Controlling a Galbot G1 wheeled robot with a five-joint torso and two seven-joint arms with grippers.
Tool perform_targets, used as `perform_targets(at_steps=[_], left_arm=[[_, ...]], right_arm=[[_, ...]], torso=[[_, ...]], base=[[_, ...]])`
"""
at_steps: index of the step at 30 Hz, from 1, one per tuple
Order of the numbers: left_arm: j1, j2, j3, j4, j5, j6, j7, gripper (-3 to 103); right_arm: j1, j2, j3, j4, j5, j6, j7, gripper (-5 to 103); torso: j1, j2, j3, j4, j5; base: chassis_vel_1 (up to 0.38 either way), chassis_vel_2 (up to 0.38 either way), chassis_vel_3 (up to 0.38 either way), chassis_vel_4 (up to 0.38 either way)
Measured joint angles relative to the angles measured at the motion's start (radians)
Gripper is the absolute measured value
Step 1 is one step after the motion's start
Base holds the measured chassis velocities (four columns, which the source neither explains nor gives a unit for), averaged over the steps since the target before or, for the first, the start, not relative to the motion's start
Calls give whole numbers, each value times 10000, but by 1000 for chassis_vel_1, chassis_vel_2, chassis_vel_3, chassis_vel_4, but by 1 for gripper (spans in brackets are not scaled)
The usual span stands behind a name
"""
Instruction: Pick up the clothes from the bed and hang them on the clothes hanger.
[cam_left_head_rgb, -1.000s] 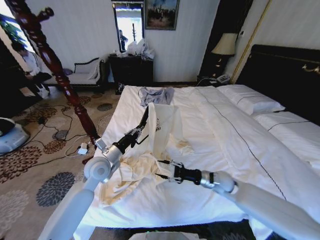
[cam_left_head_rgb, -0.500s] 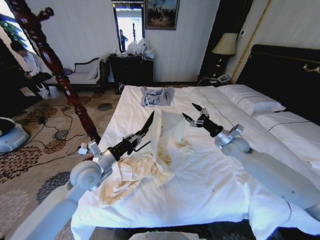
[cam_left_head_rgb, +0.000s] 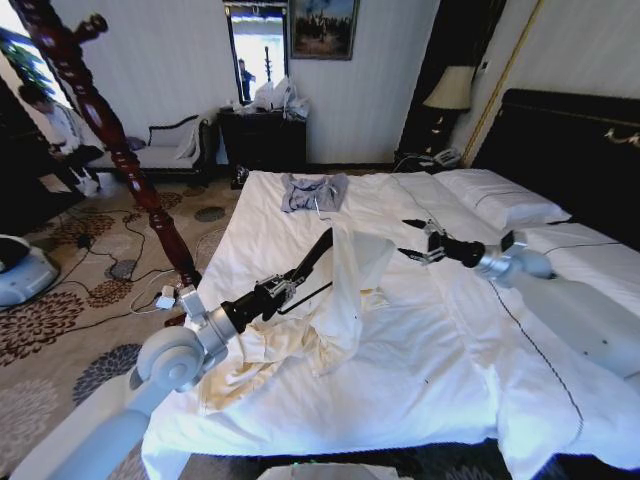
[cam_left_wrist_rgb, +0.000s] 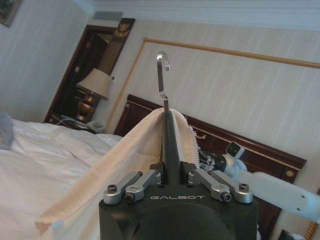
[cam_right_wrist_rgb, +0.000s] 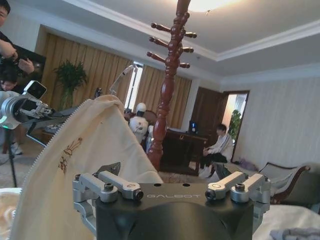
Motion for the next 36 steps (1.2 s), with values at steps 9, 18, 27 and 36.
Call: perform_targets(at_steps=[9, 18, 27, 36], left_arm=[[77, 148, 257, -366, 14, 69, 22, 17], [22, 351, 833, -566, 281, 128, 67, 17], [-148, 441, 1339, -576, 794, 152, 224, 17], [-122, 470, 1139, -718, 728, 147, 226, 17]], right_arm=[[593, 279, 0, -485, -953, -1034, -1312, 100], [813, 501, -49, -181, -1587, -1842, -2466, 100], [838, 443, -216, 560, -1597, -2126, -2435, 102], [583, 336, -222, 893, -1840, -2088, -2392, 72]], torso=[[-1, 0, 0, 5, -1], [-1, 0, 0, 4, -1], [-2, 1, 0, 3, -4], [-2, 1, 0, 3, -2]], base=[[0, 0, 0, 0], [0, 0, 0, 0], [0, 0, 0, 0], [0, 0, 0, 0]])
